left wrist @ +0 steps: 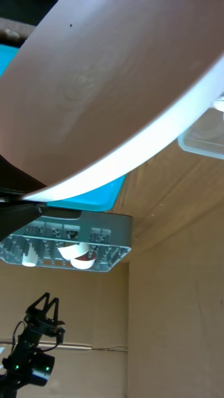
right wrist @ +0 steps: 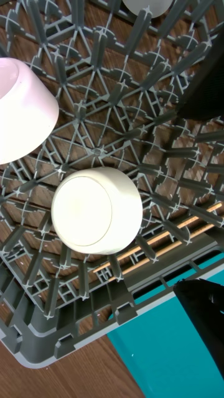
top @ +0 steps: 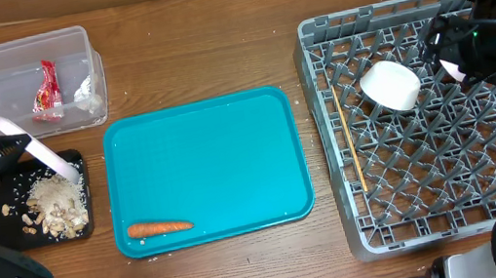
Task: Sort waste into correct bins and load items into the dishwasher
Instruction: 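Tip the plate over the black tray with the left gripper, dumping food, then set the empty white plate back on the teal tray with the left gripper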
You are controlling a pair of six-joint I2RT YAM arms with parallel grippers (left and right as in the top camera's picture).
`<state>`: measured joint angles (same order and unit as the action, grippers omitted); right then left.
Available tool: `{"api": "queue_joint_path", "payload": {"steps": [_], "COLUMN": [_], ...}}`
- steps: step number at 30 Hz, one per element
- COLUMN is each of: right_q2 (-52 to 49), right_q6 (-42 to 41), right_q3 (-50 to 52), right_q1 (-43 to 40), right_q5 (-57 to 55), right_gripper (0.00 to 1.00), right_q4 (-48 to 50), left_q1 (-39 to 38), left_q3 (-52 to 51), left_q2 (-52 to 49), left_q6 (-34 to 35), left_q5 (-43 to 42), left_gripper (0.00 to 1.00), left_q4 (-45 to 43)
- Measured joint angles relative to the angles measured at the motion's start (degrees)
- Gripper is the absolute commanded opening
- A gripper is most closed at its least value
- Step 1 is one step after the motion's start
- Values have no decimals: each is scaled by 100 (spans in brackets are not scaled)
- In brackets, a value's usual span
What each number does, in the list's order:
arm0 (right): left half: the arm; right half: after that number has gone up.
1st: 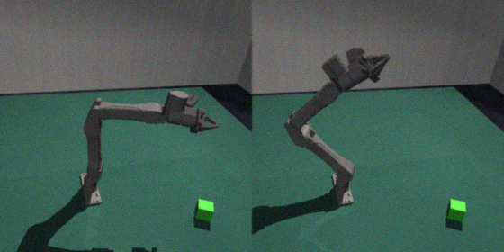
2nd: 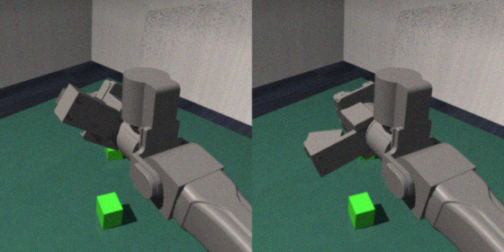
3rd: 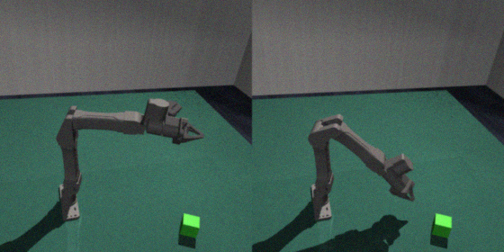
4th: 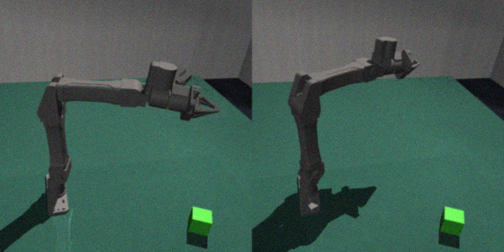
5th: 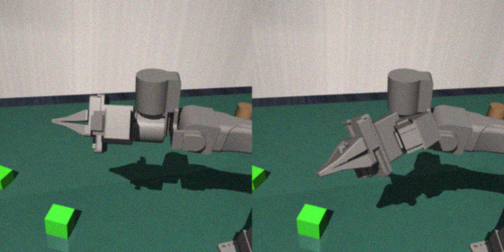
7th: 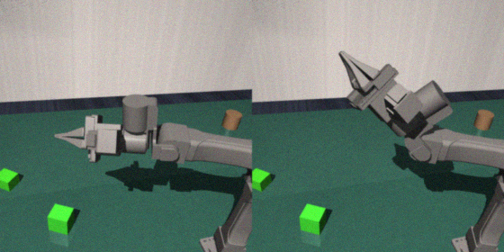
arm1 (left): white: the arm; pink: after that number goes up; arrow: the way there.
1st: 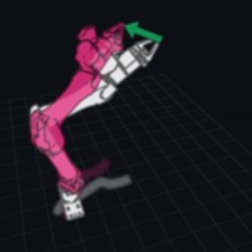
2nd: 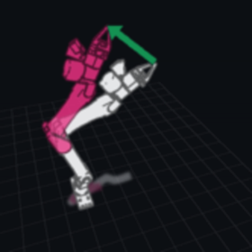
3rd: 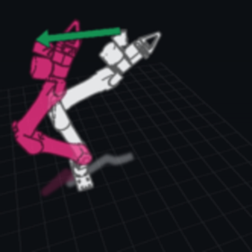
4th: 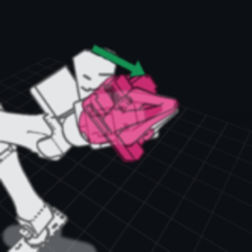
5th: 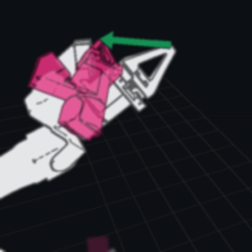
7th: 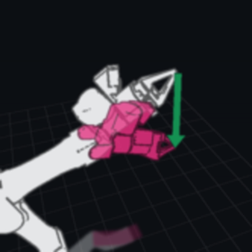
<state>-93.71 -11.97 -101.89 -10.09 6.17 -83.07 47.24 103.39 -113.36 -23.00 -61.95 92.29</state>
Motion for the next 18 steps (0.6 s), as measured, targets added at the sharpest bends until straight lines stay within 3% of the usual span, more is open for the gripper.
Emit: {"api": "queue_joint_path", "payload": {"steps": [8,12,18], "right_q2": [0,0,0], "right_q6": [0,0,0], "right_q3": [0,0,0], "right_q1": [0,0,0], "right_q5": [2,2,2], "right_gripper": [84,84,84], "right_q4": [31,39,50], "left_q1": [-535,-1357,-3001], "left_q3": [0,0,0], "left_q2": [0,0,0], "left_q6": [11,87,876], "left_q5": [245,485,1429], "left_gripper": [4,4,4], "left_q4": [339,282,-472]}}
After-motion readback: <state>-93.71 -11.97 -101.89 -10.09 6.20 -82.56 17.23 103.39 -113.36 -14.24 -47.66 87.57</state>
